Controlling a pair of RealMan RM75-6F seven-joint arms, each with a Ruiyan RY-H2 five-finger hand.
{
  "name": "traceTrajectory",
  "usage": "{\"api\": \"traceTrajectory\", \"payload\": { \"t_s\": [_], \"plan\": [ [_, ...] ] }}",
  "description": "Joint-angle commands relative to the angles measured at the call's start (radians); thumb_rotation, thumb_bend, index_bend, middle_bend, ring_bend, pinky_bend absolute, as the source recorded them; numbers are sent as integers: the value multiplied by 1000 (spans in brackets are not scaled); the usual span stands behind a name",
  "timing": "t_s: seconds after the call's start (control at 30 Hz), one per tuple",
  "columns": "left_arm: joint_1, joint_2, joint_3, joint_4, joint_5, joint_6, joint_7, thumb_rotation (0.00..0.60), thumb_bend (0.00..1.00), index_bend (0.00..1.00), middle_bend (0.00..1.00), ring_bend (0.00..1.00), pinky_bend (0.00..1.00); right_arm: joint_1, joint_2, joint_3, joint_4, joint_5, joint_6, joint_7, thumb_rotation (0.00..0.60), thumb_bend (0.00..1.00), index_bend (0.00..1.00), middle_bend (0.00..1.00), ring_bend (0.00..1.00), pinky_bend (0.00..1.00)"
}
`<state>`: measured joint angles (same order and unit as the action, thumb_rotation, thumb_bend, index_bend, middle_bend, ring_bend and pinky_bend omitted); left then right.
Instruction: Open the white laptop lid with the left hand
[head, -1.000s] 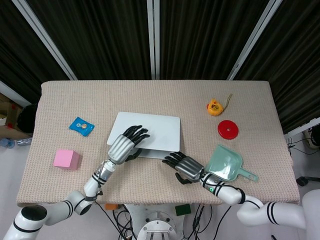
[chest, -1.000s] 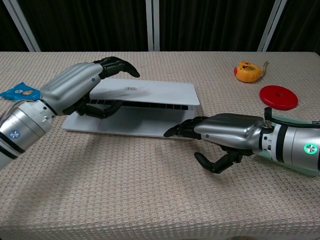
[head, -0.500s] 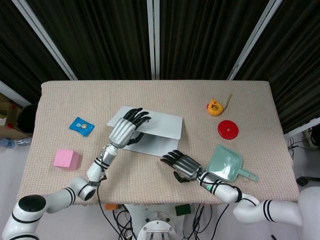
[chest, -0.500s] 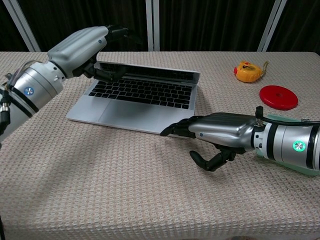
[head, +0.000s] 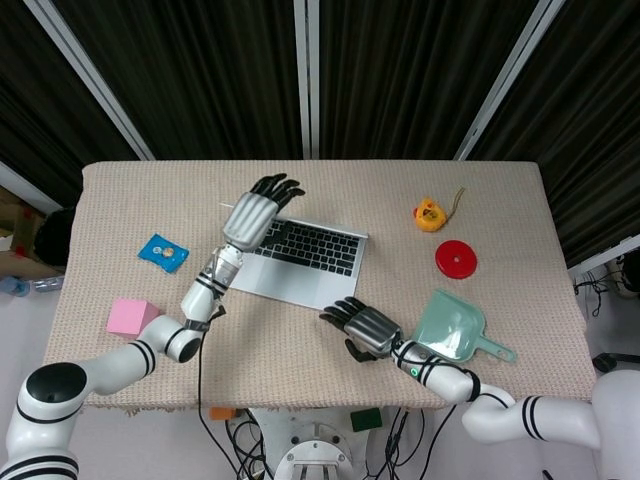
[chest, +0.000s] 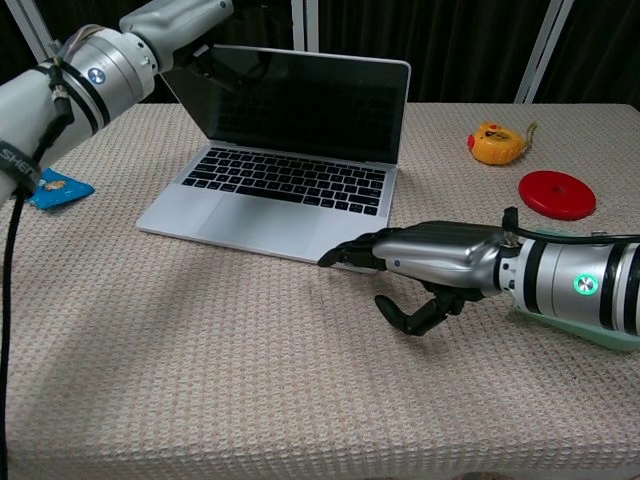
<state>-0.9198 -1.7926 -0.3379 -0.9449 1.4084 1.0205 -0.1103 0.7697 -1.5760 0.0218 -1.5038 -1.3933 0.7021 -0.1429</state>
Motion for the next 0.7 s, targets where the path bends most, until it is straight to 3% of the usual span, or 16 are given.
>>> {"api": "traceTrajectory", "payload": {
  "t_s": [0.03, 0.3, 0.7],
  "plan": [
    [-51, 23, -33, 2, -60, -83, 40, 600, 516, 239, 181, 99, 158, 2, -1, -1, 2, 4, -1, 2, 501, 752, 0, 59, 0, 0],
    [-139, 18, -98, 81, -202, -215, 137, 600, 518, 239, 182, 99, 157, 7, -3, -2, 12, 14, 0, 6, 502, 762, 0, 59, 0, 0],
    [-237, -2, -170, 222, -415, -335, 252, 600, 513, 234, 181, 99, 157, 16, -15, 3, 33, 17, 5, 26, 503, 768, 0, 58, 0, 0]
  ]
}}
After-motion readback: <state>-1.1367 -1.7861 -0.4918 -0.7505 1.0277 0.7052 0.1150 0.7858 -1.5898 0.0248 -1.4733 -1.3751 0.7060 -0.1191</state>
